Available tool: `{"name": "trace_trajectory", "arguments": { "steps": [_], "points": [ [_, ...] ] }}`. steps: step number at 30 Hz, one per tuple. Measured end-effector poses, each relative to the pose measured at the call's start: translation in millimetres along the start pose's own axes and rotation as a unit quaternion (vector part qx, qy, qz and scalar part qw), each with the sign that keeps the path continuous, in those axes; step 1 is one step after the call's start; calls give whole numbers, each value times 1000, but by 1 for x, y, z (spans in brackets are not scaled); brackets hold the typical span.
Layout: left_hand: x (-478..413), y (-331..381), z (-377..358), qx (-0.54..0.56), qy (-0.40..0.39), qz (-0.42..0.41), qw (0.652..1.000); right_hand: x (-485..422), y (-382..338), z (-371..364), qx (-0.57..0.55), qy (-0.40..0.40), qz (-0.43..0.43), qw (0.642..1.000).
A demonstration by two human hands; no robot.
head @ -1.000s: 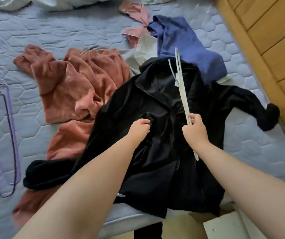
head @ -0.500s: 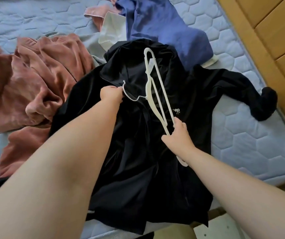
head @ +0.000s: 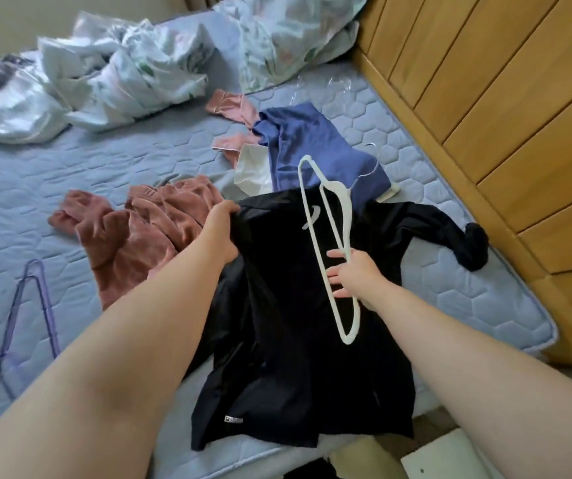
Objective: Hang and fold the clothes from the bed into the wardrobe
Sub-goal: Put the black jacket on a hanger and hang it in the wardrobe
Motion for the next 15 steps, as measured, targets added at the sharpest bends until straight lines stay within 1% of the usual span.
{"name": "trace_trajectory", "arguments": {
  "steps": [1,2,4,5,7,8,10,13,15],
  "points": [
    [11,7,6,-45,20,-12,999,16,-10,1,-20,4,1,1000],
    [25,10,8,-67,26,-17,997,31,-20,3,-26,7,9,1000],
    [54,14,9,-100,14,-9,995,60,-41,8,-21,13,38,999],
    [64,17,10,-134,13,-19,991,75,-51,12,-12,19,60,998],
    [87,29,10,-204,6,-69,977,107,-73,19,-5,42,110,993],
    [100,38,12,-231,10,-98,968,124,-83,23,-3,57,134,989],
    [124,53,16,-260,11,-120,958,158,-104,31,5,98,179,979],
    [162,72,15,-342,-42,-125,930,212,-142,42,32,178,234,955],
    [191,88,16,-330,-59,-132,933,248,-164,45,31,201,254,946]
  ]
}}
Point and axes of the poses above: each hand's wrist, its own x-axis away from the middle knuckle, its own z-axis out of the back of the hand, y = z × x, the point moved 10 cm from there along -x, towards the middle knuckle, and after that the axes turned 4 degrees about -x, right-handed, at the moved point
